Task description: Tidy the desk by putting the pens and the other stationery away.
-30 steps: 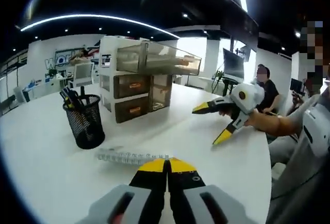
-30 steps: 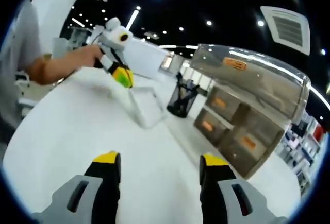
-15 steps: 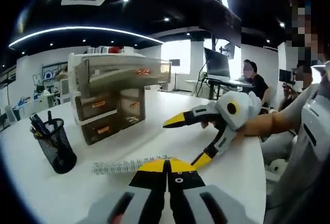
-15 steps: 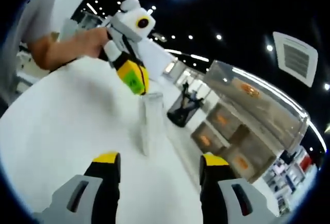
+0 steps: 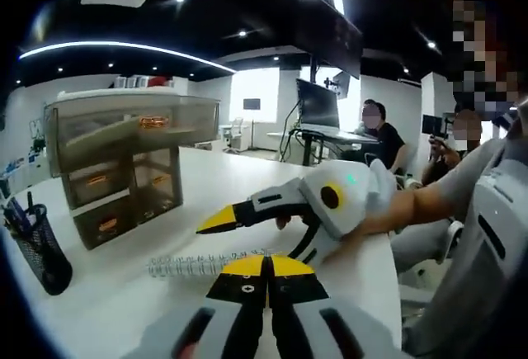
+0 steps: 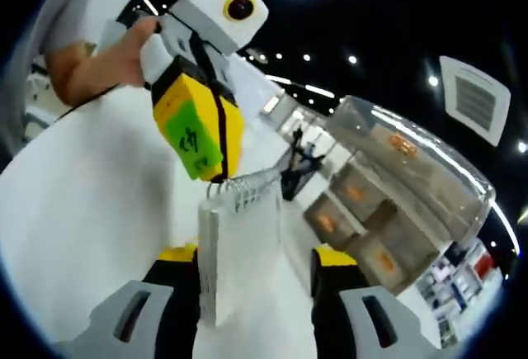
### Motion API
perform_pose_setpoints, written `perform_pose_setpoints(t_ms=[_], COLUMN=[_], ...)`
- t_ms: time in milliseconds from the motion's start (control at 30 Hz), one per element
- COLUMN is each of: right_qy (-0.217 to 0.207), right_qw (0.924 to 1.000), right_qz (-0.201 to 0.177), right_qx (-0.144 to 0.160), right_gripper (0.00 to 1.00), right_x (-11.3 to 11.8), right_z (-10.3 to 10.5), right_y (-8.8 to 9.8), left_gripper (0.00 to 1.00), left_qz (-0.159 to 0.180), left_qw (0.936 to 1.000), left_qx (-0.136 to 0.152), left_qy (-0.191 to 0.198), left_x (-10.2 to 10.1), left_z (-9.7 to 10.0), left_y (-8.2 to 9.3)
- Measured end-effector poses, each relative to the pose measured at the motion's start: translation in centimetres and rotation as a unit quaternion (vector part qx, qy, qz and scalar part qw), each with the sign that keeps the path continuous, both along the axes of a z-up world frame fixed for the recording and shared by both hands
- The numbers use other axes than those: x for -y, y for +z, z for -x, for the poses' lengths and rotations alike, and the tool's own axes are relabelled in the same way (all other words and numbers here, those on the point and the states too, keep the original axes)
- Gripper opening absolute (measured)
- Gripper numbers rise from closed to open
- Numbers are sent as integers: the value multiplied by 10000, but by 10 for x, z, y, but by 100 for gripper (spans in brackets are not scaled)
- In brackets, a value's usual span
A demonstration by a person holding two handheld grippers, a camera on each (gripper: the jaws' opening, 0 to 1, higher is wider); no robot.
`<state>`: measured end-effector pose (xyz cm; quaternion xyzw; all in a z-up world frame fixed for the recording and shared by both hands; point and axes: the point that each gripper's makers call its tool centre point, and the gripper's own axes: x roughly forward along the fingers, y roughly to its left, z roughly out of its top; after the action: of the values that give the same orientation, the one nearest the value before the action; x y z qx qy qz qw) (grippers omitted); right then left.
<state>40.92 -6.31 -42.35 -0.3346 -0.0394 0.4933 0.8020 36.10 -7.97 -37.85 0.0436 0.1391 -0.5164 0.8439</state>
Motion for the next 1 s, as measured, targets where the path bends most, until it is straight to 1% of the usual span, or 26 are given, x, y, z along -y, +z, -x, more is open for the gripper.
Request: perform_pose_setpoints(t_ms=[67,100,167,233,267,333,400,433,467,500,533,567,600,633,733,767,800,833,867,900,933,1000], right_qy=[-34,-77,-141,-144,-148,-83,-69,-141,-133,-239,-244,-252,-272,-356,-531,-569,-609,-638,-636,-634,-699,-741], right_qw=[9999,9995,9989,9988,9987,9985,9944,9923,9905,9896,9884,9888,9887,9899,9924,9934,9950,9955,9955,9954,9951,9948], right_qz=[26,67,92,152,186,296,730,909,978,1000,1056,1046,1046,949,813,772,654,568,569,570,569,570], right_qx=[93,292,441,447,449,459,762,831,957,1001,1062,1035,1039,986,761,633,450,410,419,427,409,409], right_gripper=[46,44,41,32,25,18,9,8,7,6,6,5,5,5,5,5,5,5,5,5,5,5], right_x=[2,2,4,5,5,5,6,8,7,9,10,11,12,15,21,23,23,25,25,25,27,30], right_z=[-1,-3,-5,-4,-4,0,0,-3,-4,-5,-5,-5,-7,-10,-14,-16,-16,-16,-16,-16,-17,-17], right_y=[2,4,7,6,6,3,-4,-9,-7,-6,-5,-5,-4,-1,2,1,0,2,2,3,3,3], left_gripper=[1,1,1,1,1,1,1,1,2,2,2,3,4,6,19,21,22,22,25,30,35,48], left_qz=[-6,-6,64,149,173,205,205,192,183,185,219,231,249,278,550,560,542,451,412,374,279,257], left_qw=[10000,10000,9999,9997,9997,9997,9997,9998,9998,9998,9996,9995,9990,9982,9970,9969,9970,9968,9966,9964,9953,9951], left_qx=[49,63,116,123,98,48,-16,-37,-60,-9,102,154,327,466,298,284,289,415,460,504,652,697], left_qy=[13,19,75,115,107,102,106,96,60,-14,-121,-146,-200,-242,-446,-470,-481,-509,-540,-572,-652,-652], left_x=[3,2,2,2,2,3,4,5,7,9,11,12,12,13,21,22,24,24,25,25,26,25], left_z=[-1,-2,-4,-6,-6,-7,-8,-8,-7,-6,-5,-6,-6,-7,-4,-4,-3,-2,-1,0,3,4], left_y=[1,1,4,5,5,3,-1,-3,-5,-6,-5,-4,-1,1,5,5,4,3,2,2,3,4])
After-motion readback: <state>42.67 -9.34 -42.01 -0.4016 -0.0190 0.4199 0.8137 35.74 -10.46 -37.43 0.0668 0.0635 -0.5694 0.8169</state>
